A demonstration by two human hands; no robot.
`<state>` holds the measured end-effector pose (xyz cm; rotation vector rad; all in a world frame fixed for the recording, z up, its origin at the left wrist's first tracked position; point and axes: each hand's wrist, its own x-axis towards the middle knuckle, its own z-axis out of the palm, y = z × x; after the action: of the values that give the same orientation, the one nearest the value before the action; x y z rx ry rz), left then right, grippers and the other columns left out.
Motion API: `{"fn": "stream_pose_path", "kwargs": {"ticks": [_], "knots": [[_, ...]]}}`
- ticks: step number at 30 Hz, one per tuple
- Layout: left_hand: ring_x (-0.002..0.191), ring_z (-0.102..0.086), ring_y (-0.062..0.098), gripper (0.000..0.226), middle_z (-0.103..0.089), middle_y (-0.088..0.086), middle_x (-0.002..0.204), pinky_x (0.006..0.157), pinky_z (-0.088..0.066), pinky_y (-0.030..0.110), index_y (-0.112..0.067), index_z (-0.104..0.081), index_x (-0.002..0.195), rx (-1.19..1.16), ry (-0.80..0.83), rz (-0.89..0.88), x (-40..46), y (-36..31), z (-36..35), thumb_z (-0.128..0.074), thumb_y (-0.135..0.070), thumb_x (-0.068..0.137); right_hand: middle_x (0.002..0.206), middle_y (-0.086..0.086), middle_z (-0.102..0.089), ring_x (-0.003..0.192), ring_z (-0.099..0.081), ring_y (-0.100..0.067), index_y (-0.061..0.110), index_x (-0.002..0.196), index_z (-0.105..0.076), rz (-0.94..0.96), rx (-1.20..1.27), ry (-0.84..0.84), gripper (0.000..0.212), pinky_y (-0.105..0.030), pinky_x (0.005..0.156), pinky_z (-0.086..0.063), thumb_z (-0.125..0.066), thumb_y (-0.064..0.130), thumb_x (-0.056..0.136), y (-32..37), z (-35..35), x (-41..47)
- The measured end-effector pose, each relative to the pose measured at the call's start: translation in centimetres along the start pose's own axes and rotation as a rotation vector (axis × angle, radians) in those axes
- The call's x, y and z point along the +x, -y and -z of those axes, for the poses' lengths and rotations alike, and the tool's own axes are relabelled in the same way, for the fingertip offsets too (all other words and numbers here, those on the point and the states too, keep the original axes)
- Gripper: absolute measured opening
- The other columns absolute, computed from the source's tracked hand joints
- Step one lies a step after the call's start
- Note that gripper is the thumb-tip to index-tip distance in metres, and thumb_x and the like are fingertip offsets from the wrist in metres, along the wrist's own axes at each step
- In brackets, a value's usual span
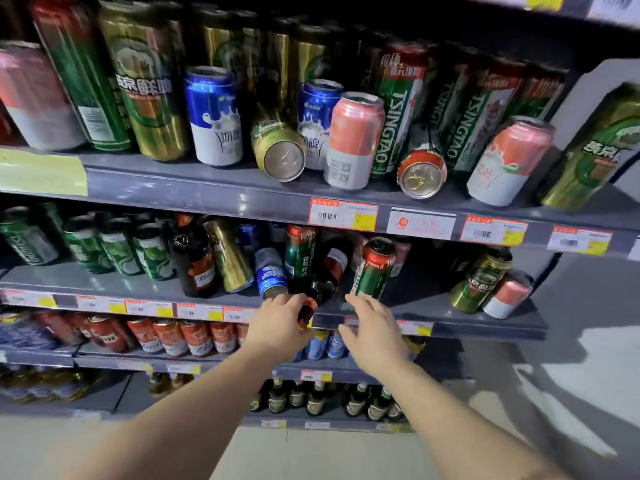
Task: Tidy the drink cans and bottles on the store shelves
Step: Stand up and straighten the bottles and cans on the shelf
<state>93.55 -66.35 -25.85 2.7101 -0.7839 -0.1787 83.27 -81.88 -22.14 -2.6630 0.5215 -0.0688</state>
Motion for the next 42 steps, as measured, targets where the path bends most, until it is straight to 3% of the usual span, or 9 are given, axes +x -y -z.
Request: {"fn": "stream_pose_path", "kwargs": {"ticks": [11, 18, 22, 26, 31, 35, 37, 39, 42], "knots": [[0.094, -0.064, 0.028, 0.065, -0.067, 0.005, 0.109, 0.073, -0.051, 0.034, -0.023, -0.042, 0.130, -0.192, 0.086, 0.321, 3.3, -1.2, -3.1, -0.066, -0.054, 0.079, 0.146, 0.004, -0.043, 0.134, -0.036, -0.018, 0.026, 0.145, -0.039, 0.179, 0.054, 0.053, 0.052, -0.035, 0.109, -0.034, -0.055, 0.030, 0.095, -2.9, 0.8, 4.4], [0.076, -0.058, 0.028, 0.031, -0.062, 0.004, 0.082, 0.061, -0.041, 0.031, -0.014, -0.058, 0.104, -0.349, 0.009, 0.318, 4.0, -1.3, -4.6, -0.058, -0.042, 0.091, 0.147, 0.004, -0.042, 0.133, -0.037, -0.018, 0.026, 0.145, -0.039, 0.208, 0.085, 0.042, 0.053, -0.035, 0.107, -0.037, -0.056, 0.026, 0.095, -3.2, -0.9, 4.8], [0.065, -0.061, 0.024, 0.025, -0.058, -0.002, 0.063, 0.048, -0.037, 0.028, -0.023, -0.053, 0.076, -0.380, -0.083, 0.226, 3.2, -0.5, -2.2, -0.057, -0.043, 0.089, 0.151, 0.005, -0.037, 0.136, -0.037, -0.020, 0.029, 0.147, -0.033, 0.150, 0.084, -0.016, 0.060, -0.037, 0.103, -0.040, -0.058, 0.022, 0.094, -1.6, -1.5, 5.4], [0.055, -0.059, 0.008, 0.020, -0.063, -0.007, 0.060, 0.046, -0.042, 0.024, -0.026, -0.064, 0.080, -0.489, -0.244, 0.160, 2.4, -0.1, 2.0, -0.063, -0.046, 0.080, 0.160, 0.004, -0.019, 0.144, -0.025, -0.022, 0.036, 0.151, -0.019, 0.109, 0.064, -0.003, 0.080, -0.039, 0.103, -0.038, -0.062, 0.010, 0.089, 1.2, -2.8, 6.5], [0.061, -0.060, 0.006, 0.019, -0.064, -0.010, 0.066, 0.055, -0.048, 0.026, -0.023, -0.064, 0.077, -0.612, -0.348, 0.023, 2.3, -0.2, 5.8, -0.072, -0.040, 0.077, 0.146, -0.008, -0.041, 0.131, -0.041, -0.031, 0.035, 0.149, -0.019, 0.051, 0.103, -0.133, 0.081, -0.039, 0.085, -0.043, -0.066, 0.028, 0.082, 3.9, -3.4, 8.1], [0.071, -0.058, 0.004, 0.017, -0.062, -0.018, 0.074, 0.064, -0.046, 0.019, -0.022, -0.064, 0.082, -0.570, -0.414, -0.228, 1.8, -0.6, 6.7, -0.074, -0.035, 0.078, 0.136, -0.006, -0.049, 0.116, -0.054, -0.026, 0.029, 0.142, -0.037, 0.132, 0.091, -0.224, 0.073, -0.033, 0.084, -0.048, -0.070, 0.029, 0.076, 4.4, -3.4, 7.9], [0.077, -0.054, 0.000, 0.029, -0.057, -0.025, 0.082, 0.070, -0.041, 0.009, -0.021, -0.068, 0.096, -0.542, -0.464, -0.411, 1.5, -1.3, 6.8, -0.073, -0.040, 0.075, 0.122, -0.007, -0.056, 0.101, -0.061, -0.020, 0.025, 0.131, -0.051, 0.152, 0.259, -0.270, 0.054, -0.028, 0.080, -0.050, -0.068, 0.025, 0.080, 4.2, -3.0, 6.9], [0.082, -0.053, 0.002, 0.055, -0.056, -0.017, 0.089, 0.077, -0.041, 0.009, -0.015, -0.063, 0.111, -0.554, -0.469, -0.558, 1.4, -1.6, 6.5, -0.074, -0.050, 0.071, 0.109, -0.008, -0.060, 0.089, -0.065, -0.020, 0.023, 0.120, -0.058, 0.109, 0.635, -0.240, 0.034, -0.028, 0.073, -0.052, -0.063, 0.026, 0.087, 3.7, -2.4, 4.8], [0.091, -0.052, 0.010, 0.076, -0.052, -0.007, 0.099, 0.085, -0.042, 0.020, -0.016, -0.051, 0.125, -0.646, -0.395, -0.594, 1.6, -1.5, 5.3, -0.069, -0.065, 0.069, 0.122, 0.002, -0.062, 0.110, -0.061, -0.010, 0.025, 0.127, -0.054, 0.143, 0.506, -0.296, 0.064, -0.027, 0.091, -0.050, -0.078, 0.024, 0.068, 1.7, -1.5, 1.9]]}}
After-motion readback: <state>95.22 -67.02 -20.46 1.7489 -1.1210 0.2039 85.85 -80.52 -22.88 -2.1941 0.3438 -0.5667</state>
